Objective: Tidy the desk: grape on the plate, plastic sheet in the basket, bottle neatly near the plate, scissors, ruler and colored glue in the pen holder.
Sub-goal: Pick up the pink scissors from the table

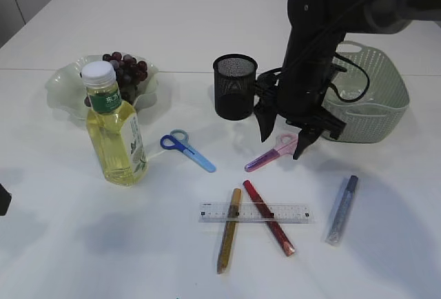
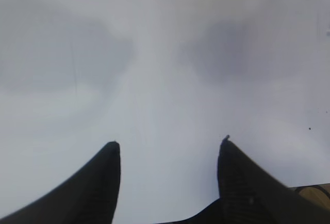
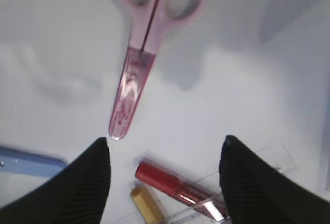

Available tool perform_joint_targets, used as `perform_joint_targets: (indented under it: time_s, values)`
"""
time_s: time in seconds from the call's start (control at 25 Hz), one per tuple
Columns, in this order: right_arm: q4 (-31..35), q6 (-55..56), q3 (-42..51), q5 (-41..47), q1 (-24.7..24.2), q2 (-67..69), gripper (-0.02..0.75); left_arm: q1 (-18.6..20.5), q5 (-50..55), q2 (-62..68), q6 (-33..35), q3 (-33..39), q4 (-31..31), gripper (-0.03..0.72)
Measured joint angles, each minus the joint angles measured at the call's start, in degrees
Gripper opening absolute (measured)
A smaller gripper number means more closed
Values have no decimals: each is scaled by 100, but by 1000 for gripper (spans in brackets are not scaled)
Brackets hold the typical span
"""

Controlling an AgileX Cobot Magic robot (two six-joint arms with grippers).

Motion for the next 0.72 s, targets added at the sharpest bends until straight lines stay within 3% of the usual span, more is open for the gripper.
perform_joint_targets:
  time_s: [0.72]
  values:
    - [142, 354, -186, -361, -137, 466, 502, 0, 12, 0, 0, 0, -13, 417]
